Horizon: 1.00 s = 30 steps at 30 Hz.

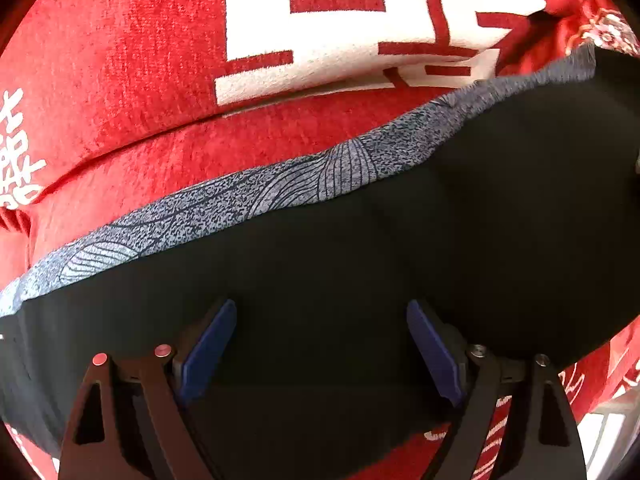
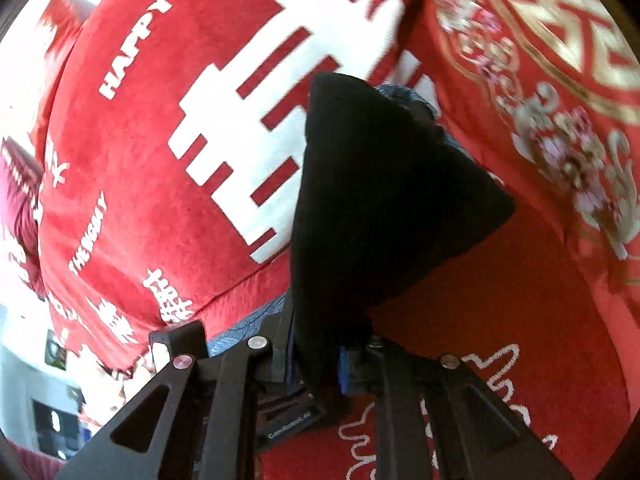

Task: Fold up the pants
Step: 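Grasp the trouser end with the right gripper and lift it, then carry the held trouser end with the right gripper over toward the waistband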

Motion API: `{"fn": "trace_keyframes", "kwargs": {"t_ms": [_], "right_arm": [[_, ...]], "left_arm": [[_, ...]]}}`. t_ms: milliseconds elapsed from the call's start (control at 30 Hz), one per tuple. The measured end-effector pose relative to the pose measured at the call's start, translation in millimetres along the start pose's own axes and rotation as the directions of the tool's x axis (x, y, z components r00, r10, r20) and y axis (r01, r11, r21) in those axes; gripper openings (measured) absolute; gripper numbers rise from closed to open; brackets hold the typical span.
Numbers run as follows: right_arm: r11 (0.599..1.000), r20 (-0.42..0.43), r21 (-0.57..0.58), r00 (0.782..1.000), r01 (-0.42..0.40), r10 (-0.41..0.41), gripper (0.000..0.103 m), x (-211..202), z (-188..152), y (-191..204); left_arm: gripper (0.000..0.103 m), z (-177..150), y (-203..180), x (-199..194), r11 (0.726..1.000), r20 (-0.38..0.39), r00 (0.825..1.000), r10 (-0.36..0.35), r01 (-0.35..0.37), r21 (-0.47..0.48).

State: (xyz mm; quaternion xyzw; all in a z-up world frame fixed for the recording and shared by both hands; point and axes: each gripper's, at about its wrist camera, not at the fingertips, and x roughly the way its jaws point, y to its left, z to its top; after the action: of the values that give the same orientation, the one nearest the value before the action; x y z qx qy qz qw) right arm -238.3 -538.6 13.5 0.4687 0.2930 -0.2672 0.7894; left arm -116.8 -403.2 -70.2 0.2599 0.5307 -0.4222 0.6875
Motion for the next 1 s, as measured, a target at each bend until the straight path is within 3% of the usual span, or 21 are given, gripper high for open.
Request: {"fn": "trace_keyframes", "kwargs": {"t_ms": [100,233,400,567,667,767,800,833,867,900,933,1000], "right_arm": [[0.996,-0.004,-0.089,1.0,0.028,-0.029,0.017,-2.8,-4.8,25.1],[0.972,-0.009,-0.222,0.996,0.081,-0.086,0.017,-5.0,-15.0,60.2],[0.897,0.014,-0.402,0.981,0.182,-0.192,0.02,7.0,-40.4,110.7],[0.752,0.033,-0.599,0.947,0.275,-0.32,0.025,53.7,-94.1,172.6],[0.658,0.031,-0.689,0.919,0.304,-0.392,0.037,93.3,-137.3,197.7],[0.506,-0.015,-0.813,0.86,0.286,-0.51,0.042,148.0,-197.8,210.0],[0.435,0.003,-0.85,0.828,0.298,-0.561,0.042,158.6,-214.9,211.3],[0.354,0.064,-0.877,0.81,0.325,-0.583,0.044,160.1,-228.4,214.1],[0.33,0.085,-0.886,0.815,0.325,-0.573,0.046,154.9,-233.6,216.5],[0.356,0.062,-0.886,0.835,0.298,-0.546,0.049,144.4,-235.1,217.9],[0.423,0.003,-0.87,0.86,0.254,-0.511,0.049,134.4,-231.8,217.2],[0.651,-0.196,-0.752,0.907,0.106,-0.373,0.049,112.3,-211.7,207.5]], "left_arm": [[0.087,-1.3,2.4,-6.3,0.999,-0.01,0.999,-0.036,0.037,0.009],[0.087,-12.9,42.0,-31.7,0.994,-0.018,0.997,-0.08,0.078,-0.075],[0.087,-44.5,127.3,-70.0,0.989,-0.007,1.0,0.008,-0.008,-0.147],[0.087,-81.3,216.9,-96.6,0.96,-0.046,0.991,0.126,-0.134,-0.244],[0.087,-105.8,259.7,-105.8,0.933,-0.084,0.979,0.184,-0.201,-0.298],[0.087,-126.0,290.1,-103.2,0.91,-0.132,0.97,0.206,-0.24,-0.339],[0.087,-131.8,295.9,-101.9,0.906,-0.143,0.968,0.205,-0.244,-0.346],[0.087,-135.2,300.4,-100.9,0.905,-0.148,0.968,0.202,-0.242,-0.35],[0.087,-137.0,302.7,-100.3,0.907,-0.146,0.97,0.196,-0.236,-0.35],[0.087,-132.6,300.5,-93.8,0.909,-0.144,0.971,0.193,-0.232,-0.347],[0.087,-132.5,300.6,-93.4,0.912,-0.143,0.973,0.181,-0.221,-0.345],[0.087,-126.5,295.9,-93.8,0.922,-0.131,0.983,0.128,-0.167,-0.351]]}}
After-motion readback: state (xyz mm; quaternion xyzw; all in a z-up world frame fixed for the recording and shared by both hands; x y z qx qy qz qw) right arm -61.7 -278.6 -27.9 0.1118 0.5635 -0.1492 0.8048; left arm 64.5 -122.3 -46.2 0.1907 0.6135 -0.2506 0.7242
